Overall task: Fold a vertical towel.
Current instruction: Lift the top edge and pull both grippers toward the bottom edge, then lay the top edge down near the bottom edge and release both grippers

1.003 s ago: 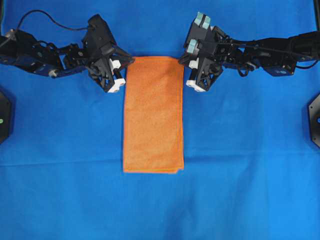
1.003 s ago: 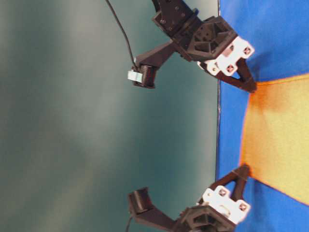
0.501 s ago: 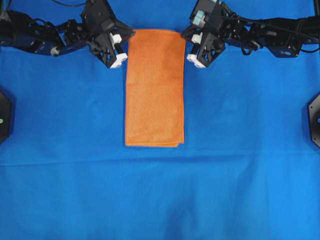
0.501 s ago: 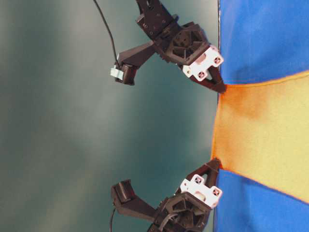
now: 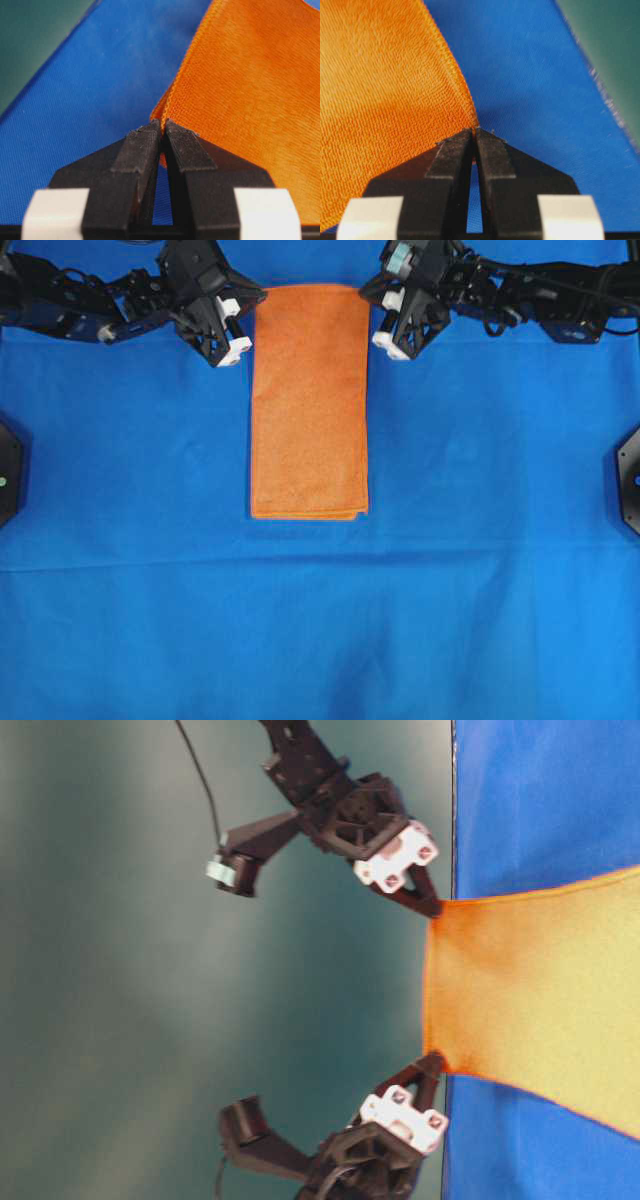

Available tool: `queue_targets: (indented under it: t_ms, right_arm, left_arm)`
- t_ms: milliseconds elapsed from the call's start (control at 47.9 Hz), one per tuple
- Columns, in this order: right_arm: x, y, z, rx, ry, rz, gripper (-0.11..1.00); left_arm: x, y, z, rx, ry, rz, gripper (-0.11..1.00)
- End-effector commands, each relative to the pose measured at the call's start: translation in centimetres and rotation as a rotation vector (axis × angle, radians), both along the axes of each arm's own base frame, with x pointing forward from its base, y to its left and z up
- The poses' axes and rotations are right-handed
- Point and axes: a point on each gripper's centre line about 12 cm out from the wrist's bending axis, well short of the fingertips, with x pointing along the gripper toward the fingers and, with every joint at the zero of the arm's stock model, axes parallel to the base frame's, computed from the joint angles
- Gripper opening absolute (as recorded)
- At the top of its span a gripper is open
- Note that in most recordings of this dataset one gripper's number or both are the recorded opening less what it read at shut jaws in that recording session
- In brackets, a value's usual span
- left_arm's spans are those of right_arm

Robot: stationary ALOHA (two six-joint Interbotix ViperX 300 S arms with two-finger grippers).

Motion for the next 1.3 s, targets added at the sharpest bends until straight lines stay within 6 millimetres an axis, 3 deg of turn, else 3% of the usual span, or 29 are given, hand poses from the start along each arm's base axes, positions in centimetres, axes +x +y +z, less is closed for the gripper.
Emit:
queue_targets:
  t_ms: [0, 146, 355, 856, 1086, 1274]
  right_arm:
    - [0.0, -0.2, 2.8, -0.033, -0.05, -0.003, 0.03]
    - [0.0, 1.1, 4.7, -0.043, -0.066, 0.021, 0.03]
    - [0.3, 4.6, 6.3, -0.04, -0.082, 0.096, 0.03]
    - [0.8, 15.0, 4.3, 0.076, 0.001, 0.305, 0.03]
    - [0.5, 18.5, 3.4, 0.135, 0.041, 0.358, 0.03]
    - [0.1, 20.0, 2.2, 0.177, 0.063, 0.367, 0.03]
  left_arm:
    - [0.0, -0.4, 2.5, 0.025, -0.044, -0.011, 0.02]
    - [0.0, -2.2, 4.5, 0.031, -0.053, -0.053, 0.02]
    - [0.4, -5.4, 5.2, 0.0, 0.0, -0.14, 0.02]
    - [-0.6, -14.8, 4.9, -0.095, 0.067, -0.356, 0.02]
    - [-0.3, -18.8, 4.0, -0.176, 0.077, -0.425, 0.02]
    - [0.0, -20.2, 2.2, -0.207, 0.126, -0.447, 0.02]
